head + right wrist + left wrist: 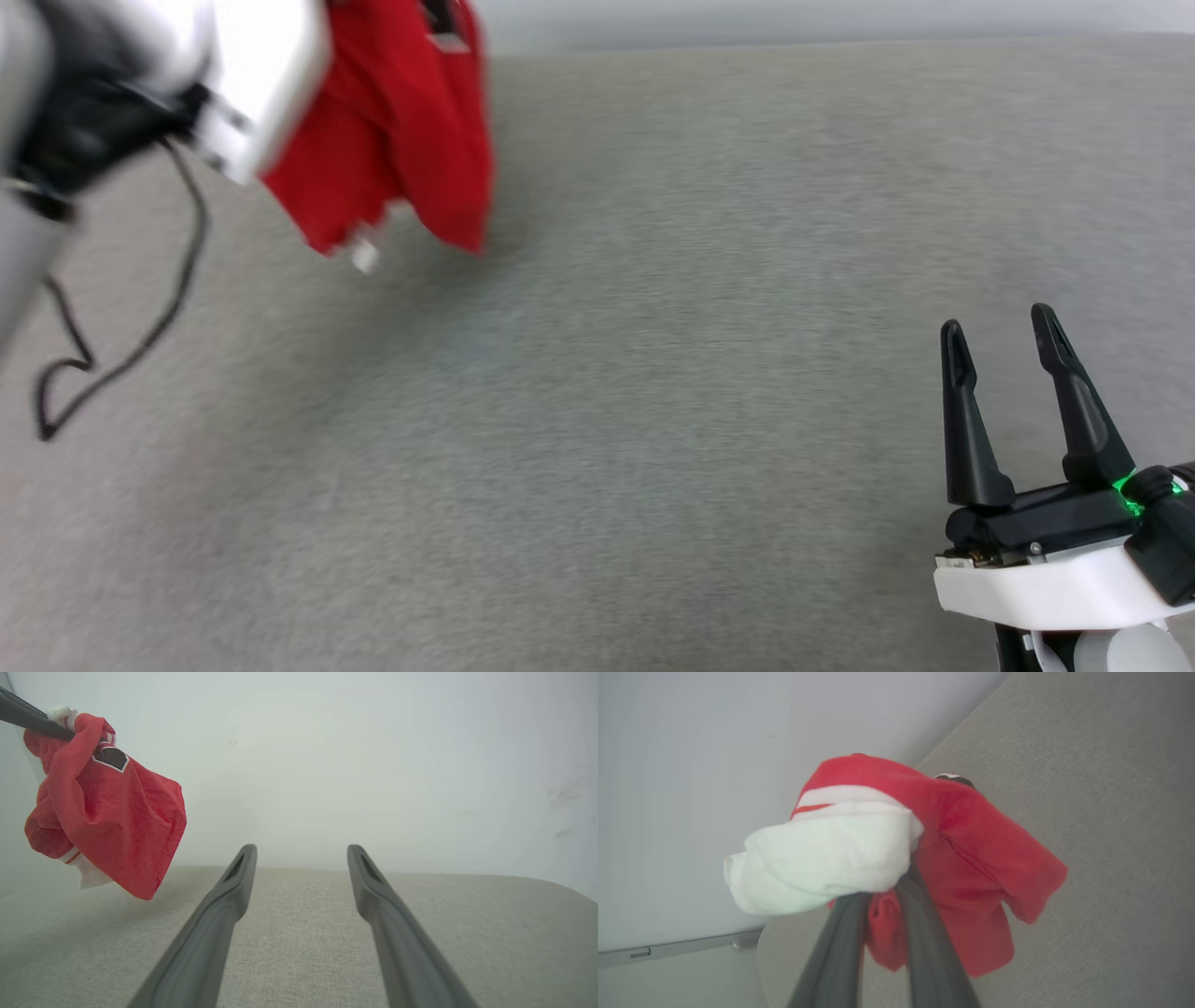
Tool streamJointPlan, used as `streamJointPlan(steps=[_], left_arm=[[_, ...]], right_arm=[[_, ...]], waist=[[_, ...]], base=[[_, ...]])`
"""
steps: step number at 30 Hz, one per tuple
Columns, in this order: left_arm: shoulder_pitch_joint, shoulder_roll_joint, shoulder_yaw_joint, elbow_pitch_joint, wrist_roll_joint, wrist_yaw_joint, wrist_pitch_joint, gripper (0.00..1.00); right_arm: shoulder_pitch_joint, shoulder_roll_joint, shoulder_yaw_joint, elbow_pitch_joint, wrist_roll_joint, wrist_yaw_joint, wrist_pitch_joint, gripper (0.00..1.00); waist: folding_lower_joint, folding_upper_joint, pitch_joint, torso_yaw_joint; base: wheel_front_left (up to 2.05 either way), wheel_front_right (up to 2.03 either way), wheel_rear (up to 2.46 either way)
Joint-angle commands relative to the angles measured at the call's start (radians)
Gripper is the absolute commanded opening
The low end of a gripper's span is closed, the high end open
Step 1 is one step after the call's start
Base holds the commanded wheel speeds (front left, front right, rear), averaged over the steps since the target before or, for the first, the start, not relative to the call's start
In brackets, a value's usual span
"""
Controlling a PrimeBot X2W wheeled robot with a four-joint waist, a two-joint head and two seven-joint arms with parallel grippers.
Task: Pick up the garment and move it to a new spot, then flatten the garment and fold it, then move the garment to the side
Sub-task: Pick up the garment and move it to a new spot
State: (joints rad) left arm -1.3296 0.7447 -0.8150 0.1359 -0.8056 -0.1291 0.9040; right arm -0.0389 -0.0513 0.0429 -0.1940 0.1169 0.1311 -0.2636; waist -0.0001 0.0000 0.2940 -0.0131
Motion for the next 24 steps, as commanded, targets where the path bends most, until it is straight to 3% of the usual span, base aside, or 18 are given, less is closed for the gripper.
streamJointPlan(steps=[1, 15, 19, 24], left_arm=[[-0.011, -0.015, -0.034, -0.008, -0.007, 0.001, -0.004, 0.0], [0.09, -0.289, -0.408, 0.033, -0.089, 0.001, -0.125, 0.0], [0.136, -0.357, -0.458, 0.079, -0.086, 0.001, -0.152, 0.0], [0.229, -0.402, -0.47, 0.1, -0.034, 0.0, -0.102, 0.0]], right_arm=[[0.002, 0.002, 0.001, 0.002, 0.006, -0.001, -0.002, 1.0], [-0.036, 0.002, 0.002, 0.006, 0.026, -0.001, -0.002, 1.0], [-0.052, 0.002, -0.002, 0.005, 0.031, -0.001, -0.002, 1.0], [-0.07, 0.002, -0.005, 0.009, 0.034, -0.001, -0.002, 1.0]], waist=[[0.0001, 0.0, -0.021, -0.056], [0.0001, 0.0, 0.091, -0.184], [0.0001, 0.0, 0.134, -0.206], [0.0001, 0.0, 0.165, -0.221]], base=[[0.0, 0.0, 0.0], [0.0, 0.0, 0.0], [0.0, 0.0, 0.0], [0.0, 0.0, 0.0]])
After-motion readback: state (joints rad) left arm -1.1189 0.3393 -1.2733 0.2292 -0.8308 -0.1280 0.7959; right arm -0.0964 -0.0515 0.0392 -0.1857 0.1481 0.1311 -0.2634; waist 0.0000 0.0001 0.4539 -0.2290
